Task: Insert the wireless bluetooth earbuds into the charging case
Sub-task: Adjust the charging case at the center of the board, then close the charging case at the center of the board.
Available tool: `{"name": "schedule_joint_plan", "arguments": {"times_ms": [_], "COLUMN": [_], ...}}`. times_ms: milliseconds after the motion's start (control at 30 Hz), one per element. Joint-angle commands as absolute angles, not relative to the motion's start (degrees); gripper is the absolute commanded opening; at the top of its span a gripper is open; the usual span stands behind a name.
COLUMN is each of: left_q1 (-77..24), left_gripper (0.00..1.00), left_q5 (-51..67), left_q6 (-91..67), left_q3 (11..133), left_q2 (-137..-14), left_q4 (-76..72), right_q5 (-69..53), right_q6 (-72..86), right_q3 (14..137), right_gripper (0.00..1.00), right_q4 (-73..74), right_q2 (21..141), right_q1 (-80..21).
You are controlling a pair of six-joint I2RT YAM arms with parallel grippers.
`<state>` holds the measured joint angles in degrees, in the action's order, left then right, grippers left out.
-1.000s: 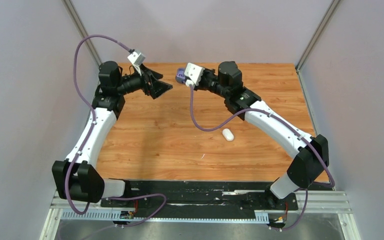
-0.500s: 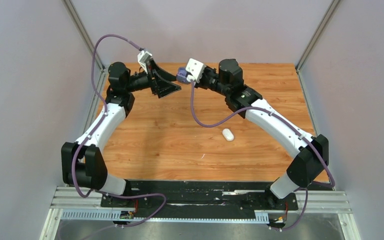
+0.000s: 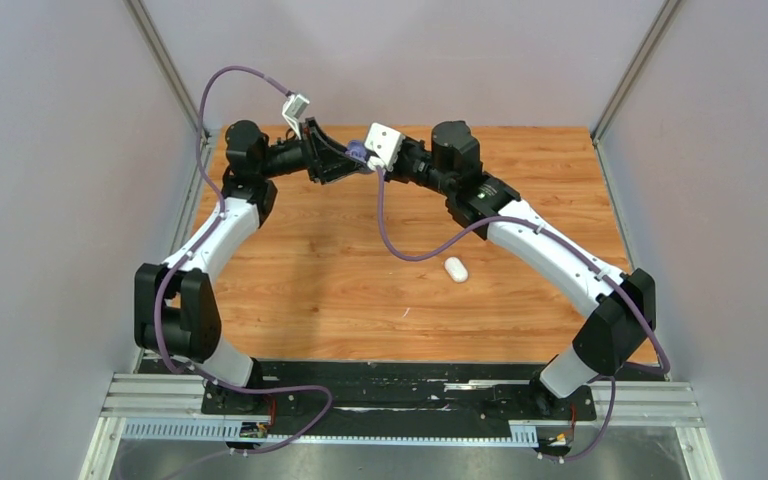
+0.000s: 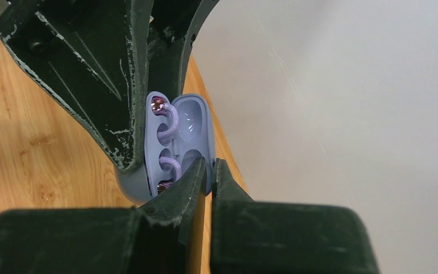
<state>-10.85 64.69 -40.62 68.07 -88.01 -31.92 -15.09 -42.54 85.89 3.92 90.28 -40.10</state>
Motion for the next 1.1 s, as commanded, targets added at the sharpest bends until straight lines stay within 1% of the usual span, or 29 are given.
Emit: {"name": "schedule_joint_plan", "arguments": {"times_ms": [0,167,233,300,333,367,400,433,467,500,600,633,700,833,933,967,1000,1067], "left_q1": [-11.5,-11.7,-11.8,-11.9,-11.9,-11.9,-12.0,-12.0,-12.0,-12.0,-12.0,-11.9,-11.9,-12.0,-12.0,-12.0,-12.0,-12.1], "left_gripper": [0.5,0.46,0.41,0.32,0.24,0.2,0.13,0.1,0.03,0.01,0.0,0.0,0.0,0.0,0.0,0.0,0.0,0.0], "left_q5": [67.5,68.3,68.7,69.2,69.4,69.5,69.5,69.5,69.6,69.9,70.9,71.2,72.1,73.8,75.1,75.3,75.5,75.8], "left_q6": [-42.8,-43.1,-43.1,-43.4,-43.8,-43.9,-43.8,-43.7,-43.5,-43.2,-42.4,-42.2,-41.3,-39.4,-36.6,-33.9,-31.9,-20.9], "left_q3": [71.0,71.3,71.5,71.8,71.8,71.9,72.0,72.1,72.1,72.3,72.4,72.2,72.1,71.6,71.1,71.2,71.3,72.0], "left_q2": [-88.7,-89.1,-89.3,-89.7,-89.9,-90.0,-90.1,-90.3,-90.4,-90.7,-91.5,-91.7,-92.0,-92.2,-91.6,-91.4,-90.8,-89.5], "left_q4": [-36.0,-35.9,-35.9,-36.3,-36.6,-36.7,-37.0,-37.1,-37.2,-37.2,-37.6,-37.8,-37.9,-37.6,-35.2,-32.2,-30.3,-22.5], "right_q5": [-15.3,-14.9,-14.6,-14.4,-14.4,-14.2,-13.9,-13.6,-13.5,-13.4,-12.4,-12.4,-12.6,-13.2,-16.4,-18.4,-22.1,-35.2], "right_q6": [-42.5,-42.5,-42.5,-42.5,-42.4,-42.1,-41.5,-40.8,-40.5,-40.4,-39.8,-39.7,-39.6,-39.0,-36.9,-35.7,-34.1,-31.6], "right_q3": [87.5,87.7,87.8,87.9,87.9,87.9,88.0,88.2,88.6,89.2,90.5,90.8,91.2,91.7,91.8,91.9,92.4,94.1], "right_gripper": [0.0,0.0,0.0,0.0,0.01,0.04,0.08,0.11,0.14,0.17,0.38,0.43,0.5,0.59,0.6,0.6,0.61,0.66], "right_q4": [1.6,1.2,1.1,1.1,1.2,1.6,1.8,2.3,3.3,4.4,7.9,9.0,10.9,14.6,17.7,18.8,20.7,26.3], "right_q2": [90.4,90.9,91.0,91.1,91.1,91.1,90.9,90.8,90.5,90.3,89.0,88.5,87.4,86.0,85.6,85.6,85.6,86.0], "right_q1": [-40.3,-40.4,-40.4,-40.4,-40.4,-40.4,-40.4,-40.4,-40.3,-40.3,-40.1,-39.8,-39.4,-38.5,-37.3,-36.8,-35.9,-33.3]}}
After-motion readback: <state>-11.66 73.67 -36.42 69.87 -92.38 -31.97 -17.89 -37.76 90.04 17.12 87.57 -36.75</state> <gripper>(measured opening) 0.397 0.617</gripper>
